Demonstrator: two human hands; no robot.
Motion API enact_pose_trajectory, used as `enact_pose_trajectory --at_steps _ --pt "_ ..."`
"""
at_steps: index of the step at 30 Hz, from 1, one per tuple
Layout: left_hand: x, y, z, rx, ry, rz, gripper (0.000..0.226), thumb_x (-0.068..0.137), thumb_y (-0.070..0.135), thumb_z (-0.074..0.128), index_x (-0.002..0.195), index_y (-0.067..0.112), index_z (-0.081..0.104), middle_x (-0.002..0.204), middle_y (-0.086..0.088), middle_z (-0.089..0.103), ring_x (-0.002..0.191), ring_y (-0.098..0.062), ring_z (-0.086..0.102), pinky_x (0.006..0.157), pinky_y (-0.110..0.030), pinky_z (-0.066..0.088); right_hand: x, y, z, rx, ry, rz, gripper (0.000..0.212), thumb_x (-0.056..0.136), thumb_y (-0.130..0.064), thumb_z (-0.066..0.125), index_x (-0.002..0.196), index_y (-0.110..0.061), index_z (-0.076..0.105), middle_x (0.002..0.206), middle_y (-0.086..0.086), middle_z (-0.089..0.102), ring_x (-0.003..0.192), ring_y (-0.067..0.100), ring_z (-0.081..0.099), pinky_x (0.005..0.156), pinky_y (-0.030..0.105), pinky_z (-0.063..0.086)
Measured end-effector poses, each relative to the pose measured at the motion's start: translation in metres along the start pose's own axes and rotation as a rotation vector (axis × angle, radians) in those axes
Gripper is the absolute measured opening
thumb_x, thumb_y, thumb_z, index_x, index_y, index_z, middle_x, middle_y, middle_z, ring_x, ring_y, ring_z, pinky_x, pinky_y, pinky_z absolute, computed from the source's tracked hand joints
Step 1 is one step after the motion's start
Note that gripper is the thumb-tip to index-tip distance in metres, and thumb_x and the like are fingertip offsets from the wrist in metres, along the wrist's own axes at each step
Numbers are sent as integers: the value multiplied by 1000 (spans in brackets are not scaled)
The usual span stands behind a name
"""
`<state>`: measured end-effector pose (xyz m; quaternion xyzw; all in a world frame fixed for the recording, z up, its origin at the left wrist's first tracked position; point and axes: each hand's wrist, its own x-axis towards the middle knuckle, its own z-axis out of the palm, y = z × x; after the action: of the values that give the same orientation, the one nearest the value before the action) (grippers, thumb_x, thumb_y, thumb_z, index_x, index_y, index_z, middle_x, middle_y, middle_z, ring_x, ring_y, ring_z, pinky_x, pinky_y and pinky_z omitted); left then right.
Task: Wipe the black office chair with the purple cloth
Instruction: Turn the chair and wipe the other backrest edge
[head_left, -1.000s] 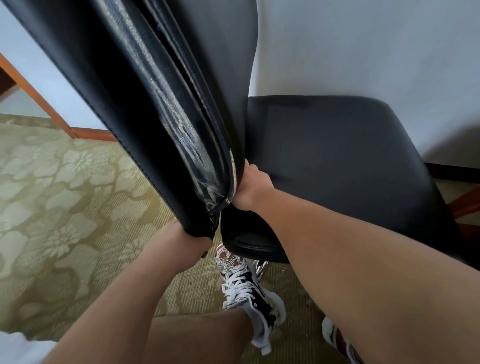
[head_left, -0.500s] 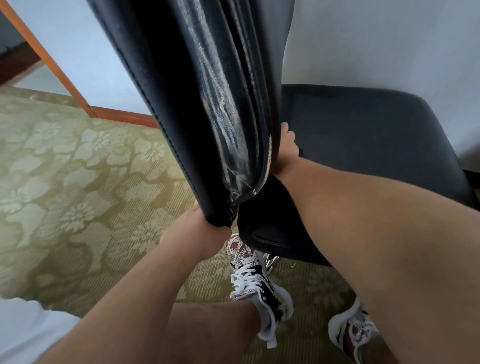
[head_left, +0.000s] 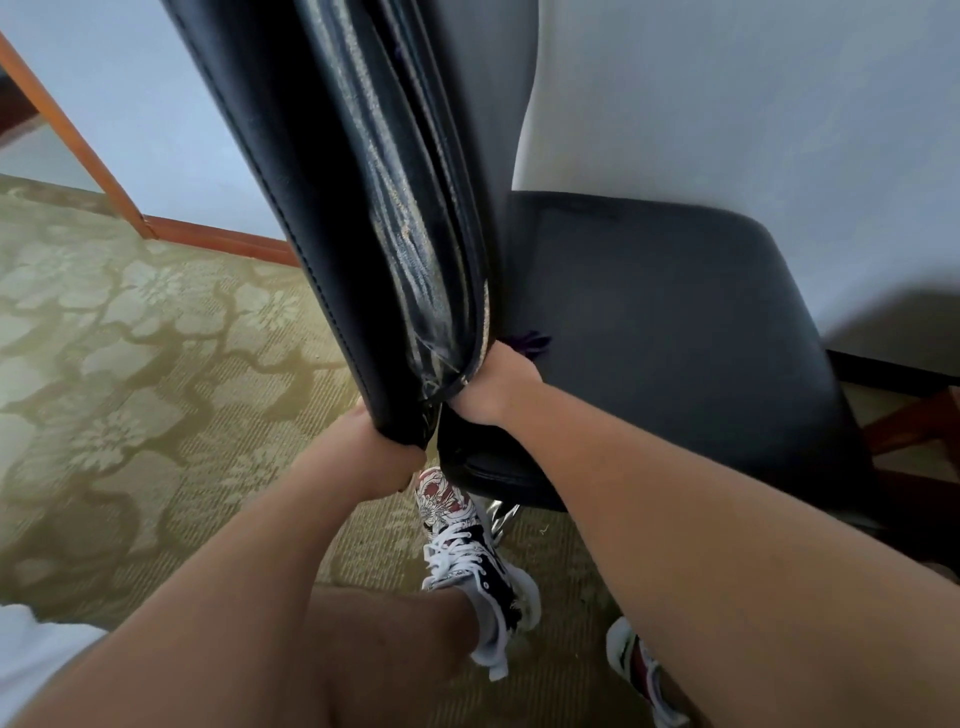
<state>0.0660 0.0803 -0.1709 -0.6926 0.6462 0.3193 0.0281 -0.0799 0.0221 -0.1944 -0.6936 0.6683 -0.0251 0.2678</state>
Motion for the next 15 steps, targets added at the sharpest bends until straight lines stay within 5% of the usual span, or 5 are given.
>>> enact_pose_trajectory --at_steps 4,8,15 --pt "1 -2 4 -29 17 7 11 80 14 57 76 14 67 93 -7 64 69 -21 62 56 -29 51 -39 1 11 38 -37 -57 53 81 -45 47 131 -28 55 121 4 53 112 26 56 92 43 51" --pt "-8 5 3 -41 34 -4 17 83 11 57 67 13 54 73 -4 47 53 -16 45 46 -22 37 -76 5 24 112 11 -62 42 84 -32 60 126 -25 56 110 -1 49 104 27 59 81 37 48" --pt "-18 10 8 -76 14 -32 10 85 16 62 78 13 56 77 -4 52 52 -16 47 43 -21 39 -109 28 22 165 38 -8 33 82 -38 61 115 -34 62 110 -7 57 101 21 59 82 35 49"
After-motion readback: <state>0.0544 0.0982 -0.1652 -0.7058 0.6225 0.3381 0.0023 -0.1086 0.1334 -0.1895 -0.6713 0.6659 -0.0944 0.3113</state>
